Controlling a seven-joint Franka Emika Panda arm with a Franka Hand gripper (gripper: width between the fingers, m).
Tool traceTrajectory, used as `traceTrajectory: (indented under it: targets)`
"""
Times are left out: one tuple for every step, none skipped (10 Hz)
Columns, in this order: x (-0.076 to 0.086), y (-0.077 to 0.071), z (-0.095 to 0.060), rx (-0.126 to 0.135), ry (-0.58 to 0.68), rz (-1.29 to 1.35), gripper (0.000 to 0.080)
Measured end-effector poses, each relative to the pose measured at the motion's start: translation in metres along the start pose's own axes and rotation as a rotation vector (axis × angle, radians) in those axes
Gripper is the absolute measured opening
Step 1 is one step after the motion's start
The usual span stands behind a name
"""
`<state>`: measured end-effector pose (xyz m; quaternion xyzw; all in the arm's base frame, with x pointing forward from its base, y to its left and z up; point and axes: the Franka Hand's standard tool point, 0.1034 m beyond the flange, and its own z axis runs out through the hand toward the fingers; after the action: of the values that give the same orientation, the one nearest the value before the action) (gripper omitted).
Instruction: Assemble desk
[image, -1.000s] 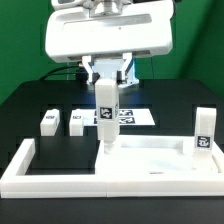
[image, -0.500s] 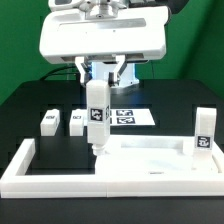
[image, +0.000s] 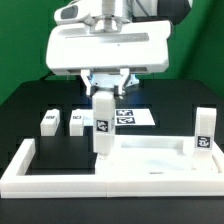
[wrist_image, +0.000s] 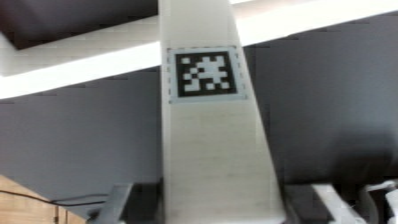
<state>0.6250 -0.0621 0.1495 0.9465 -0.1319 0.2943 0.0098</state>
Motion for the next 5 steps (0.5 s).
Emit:
traceTrajectory:
  targets:
    - [-0.0010, -0.0035, 0.0007, 0.003, -0.002, -0.004, 0.0291]
    - [-0.0020, -0.0076, 0.0020, 0.005, 0.000, -0.010, 0.0291]
    - [-0.0014, -0.0083, 0.0025, 0.004, 0.007, -0.012, 0.0291]
    - [-0.0012, -0.0086, 0.0027, 0.003, 0.012, -0.013, 0.0291]
    - [-0.0010, -0.0076, 0.0030, 0.001, 0.016, -0.015, 0.0291]
